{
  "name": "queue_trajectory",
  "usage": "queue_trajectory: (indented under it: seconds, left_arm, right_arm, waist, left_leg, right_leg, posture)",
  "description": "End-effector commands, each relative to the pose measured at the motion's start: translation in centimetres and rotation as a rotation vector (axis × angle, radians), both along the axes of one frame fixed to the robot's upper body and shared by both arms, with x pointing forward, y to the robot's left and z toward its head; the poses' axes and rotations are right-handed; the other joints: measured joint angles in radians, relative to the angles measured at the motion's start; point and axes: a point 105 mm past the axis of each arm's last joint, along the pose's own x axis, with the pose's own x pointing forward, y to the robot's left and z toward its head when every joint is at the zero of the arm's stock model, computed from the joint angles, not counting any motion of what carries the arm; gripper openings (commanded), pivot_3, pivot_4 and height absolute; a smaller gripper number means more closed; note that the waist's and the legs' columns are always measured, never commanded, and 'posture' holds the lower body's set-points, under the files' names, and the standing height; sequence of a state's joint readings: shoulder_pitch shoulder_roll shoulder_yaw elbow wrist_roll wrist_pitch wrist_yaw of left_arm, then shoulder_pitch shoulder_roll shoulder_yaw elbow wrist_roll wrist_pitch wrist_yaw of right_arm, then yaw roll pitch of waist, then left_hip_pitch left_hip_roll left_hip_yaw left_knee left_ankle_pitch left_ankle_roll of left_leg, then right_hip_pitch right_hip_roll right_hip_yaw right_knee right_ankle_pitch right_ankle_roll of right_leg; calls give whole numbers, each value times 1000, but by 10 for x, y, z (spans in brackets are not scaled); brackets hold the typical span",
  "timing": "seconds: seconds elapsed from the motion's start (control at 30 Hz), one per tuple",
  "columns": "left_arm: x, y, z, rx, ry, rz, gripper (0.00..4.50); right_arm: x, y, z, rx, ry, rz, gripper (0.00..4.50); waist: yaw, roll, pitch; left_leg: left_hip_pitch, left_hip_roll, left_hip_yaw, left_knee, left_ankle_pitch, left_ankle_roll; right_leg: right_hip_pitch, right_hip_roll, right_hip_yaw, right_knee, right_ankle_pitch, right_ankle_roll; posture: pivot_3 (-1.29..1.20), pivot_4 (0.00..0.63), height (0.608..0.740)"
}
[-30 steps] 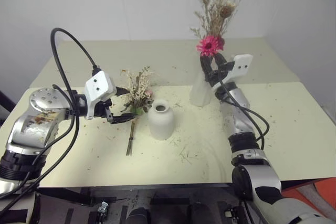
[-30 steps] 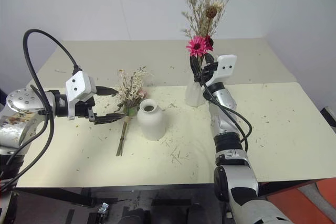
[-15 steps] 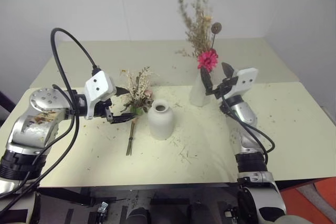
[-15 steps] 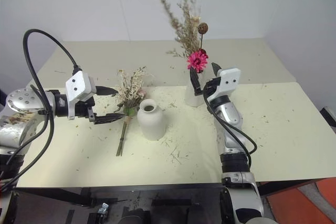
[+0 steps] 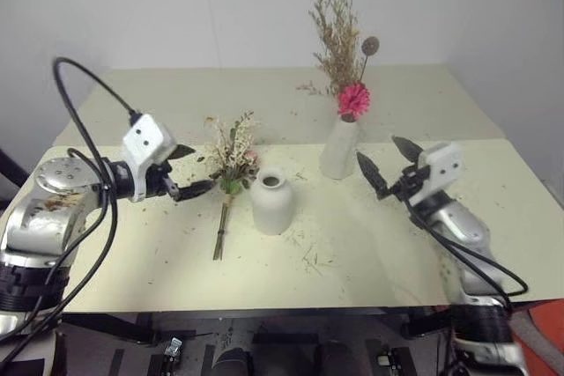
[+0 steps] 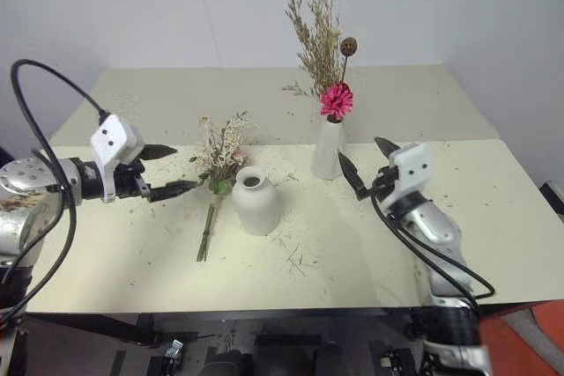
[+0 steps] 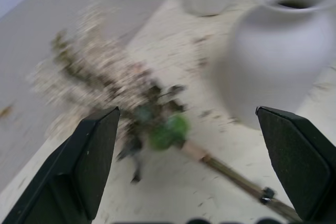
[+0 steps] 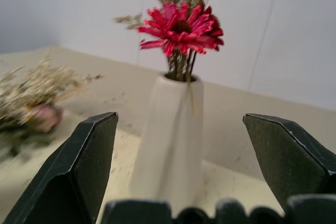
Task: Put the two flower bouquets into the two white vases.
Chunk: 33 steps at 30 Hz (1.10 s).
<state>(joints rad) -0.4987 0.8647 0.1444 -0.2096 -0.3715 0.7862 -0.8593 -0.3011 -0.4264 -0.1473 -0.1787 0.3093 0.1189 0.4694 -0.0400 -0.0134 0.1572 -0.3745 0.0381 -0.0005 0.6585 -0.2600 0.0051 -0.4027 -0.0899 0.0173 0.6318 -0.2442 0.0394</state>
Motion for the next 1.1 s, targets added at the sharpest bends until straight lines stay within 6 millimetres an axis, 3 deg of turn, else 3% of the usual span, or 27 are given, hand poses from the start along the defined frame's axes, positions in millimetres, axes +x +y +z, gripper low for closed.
queue_trajectory:
  seconds: [0.03, 0.13, 0.2, 0.33, 0.5, 0.67, 0.8, 1.0, 1.1]
  left_arm:
    - [3, 6, 13, -113, 32, 164, 4500]
    - [4, 7, 20, -193, 75, 264, 4500]
    - [6, 3, 20, -153, 100, 325, 4500]
    - [14, -15, 17, -183, 261, 363, 4500]
    - [25, -15, -6, -64, 396, 445, 4500]
    - [29, -13, -23, -23, 461, 487, 4500]
    - [32, -27, -34, -34, 517, 445, 4500]
    - [41, -47, -54, -62, 599, 395, 4500]
    - [48, -54, -61, -67, 617, 386, 4500]
  right_arm:
    - [-13, -6, 29, -39, -71, 0, 4483]
    - [-15, -16, 39, -74, -66, -9, 4483]
    - [-15, -19, 46, -89, -62, -6, 4483]
    - [-15, -12, 63, -132, -66, 52, 4483]
    - [-36, 12, 72, -302, -17, 262, 4483]
    - [-52, 23, 75, -370, -18, 337, 4483]
    - [-55, 26, 76, -347, -12, 331, 4483]
    - [-91, 39, 77, -470, 0, 493, 4483]
    - [-93, 40, 77, -463, 2, 482, 4483]
  waist:
    - [2, 0, 0]
    - [5, -2, 0]
    - [6, -2, 0]
    - [15, -2, 1]
    - [19, -1, 0]
    - [21, -2, 0]
    - [28, -2, 0]
    - [33, -2, 0]
    - [28, -2, 0]
  left_leg:
    - [1, 0, 0, 0, 0, 0]
    - [2, 0, -1, 0, 0, 0]
    - [1, -1, -2, 0, 0, 0]
    - [1, -1, -2, 0, 0, 0]
    - [1, -2, -2, -1, 0, 0]
    - [-1, -2, -3, -2, 0, 0]
    - [0, -3, -3, 0, 0, 0]
    - [-2, -3, -3, 0, 0, 0]
    - [-3, -3, -4, 1, 0, 0]
  right_leg:
    - [1, 0, 0, 0, 0, 0]
    - [2, 0, -1, 1, 0, 0]
    - [2, 0, -1, 0, 0, 0]
    - [2, 0, 0, -1, 0, 0]
    - [2, 0, 0, -1, 0, 0]
    - [0, 0, 0, -1, 0, 0]
    - [1, -1, 0, -2, 0, 0]
    - [0, -1, -1, -2, 0, 0]
    - [1, -1, -1, -2, 0, 0]
  posture:
    - [0, 150, 740]
    - [0, 150, 740]
    - [0, 150, 740]
    - [0, 150, 740]
    - [0, 150, 740]
    - [0, 150, 740]
    - [0, 150, 740]
    - [0, 150, 740]
    - [0, 150, 740]
